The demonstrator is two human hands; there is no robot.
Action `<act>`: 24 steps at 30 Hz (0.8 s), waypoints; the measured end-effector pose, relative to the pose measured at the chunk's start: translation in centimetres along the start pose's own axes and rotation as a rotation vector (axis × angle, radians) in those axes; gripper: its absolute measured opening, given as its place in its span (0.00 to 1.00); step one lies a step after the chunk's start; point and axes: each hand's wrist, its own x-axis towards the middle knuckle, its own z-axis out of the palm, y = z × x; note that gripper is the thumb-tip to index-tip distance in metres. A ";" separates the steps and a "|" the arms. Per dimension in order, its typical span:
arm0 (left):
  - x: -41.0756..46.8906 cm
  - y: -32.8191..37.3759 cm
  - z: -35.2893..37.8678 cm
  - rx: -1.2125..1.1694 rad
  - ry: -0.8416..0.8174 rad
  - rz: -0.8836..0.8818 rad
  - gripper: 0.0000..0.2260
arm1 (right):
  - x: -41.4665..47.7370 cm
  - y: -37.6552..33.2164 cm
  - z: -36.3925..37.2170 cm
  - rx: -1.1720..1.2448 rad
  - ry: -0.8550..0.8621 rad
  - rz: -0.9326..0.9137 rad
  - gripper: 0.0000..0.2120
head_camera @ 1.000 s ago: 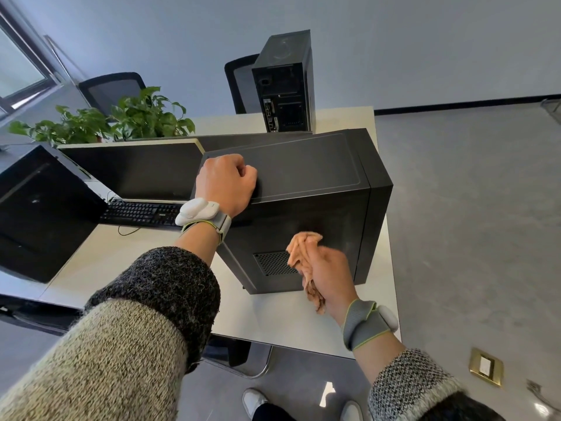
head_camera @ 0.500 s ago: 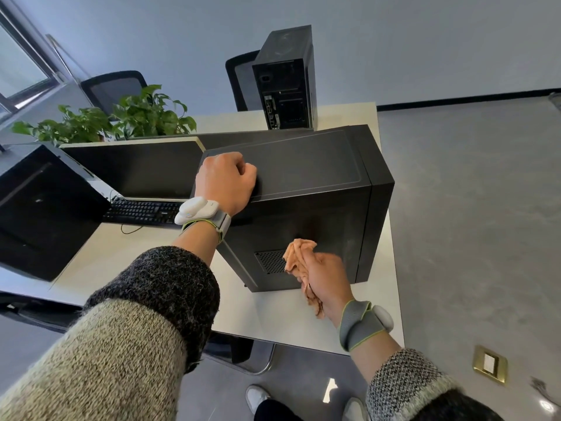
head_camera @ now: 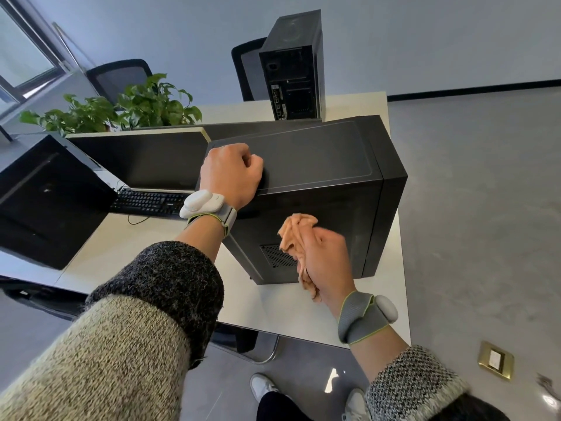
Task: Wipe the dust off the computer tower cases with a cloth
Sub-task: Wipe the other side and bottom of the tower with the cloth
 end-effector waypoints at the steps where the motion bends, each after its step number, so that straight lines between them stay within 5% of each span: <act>1: 0.0 0.1 -0.1 0.004 -0.004 0.003 0.16 | 0.2 -0.2 0.2 -0.022 0.017 -0.026 0.29; 7: -0.1 0.1 -0.1 0.000 -0.010 -0.009 0.13 | -1.2 2.2 0.4 -0.061 -0.008 0.212 0.27; 13: -0.2 0.3 -0.2 -0.023 -0.012 0.004 0.13 | 0.1 0.2 0.9 -0.086 0.033 -0.062 0.26; 19: -0.2 0.3 -0.3 -0.035 0.001 0.024 0.14 | -0.5 1.7 1.4 -0.116 0.007 0.112 0.29; 24: -0.3 0.2 -0.4 -0.067 0.000 0.077 0.14 | -0.1 -0.9 2.1 -0.025 -0.001 -0.052 0.29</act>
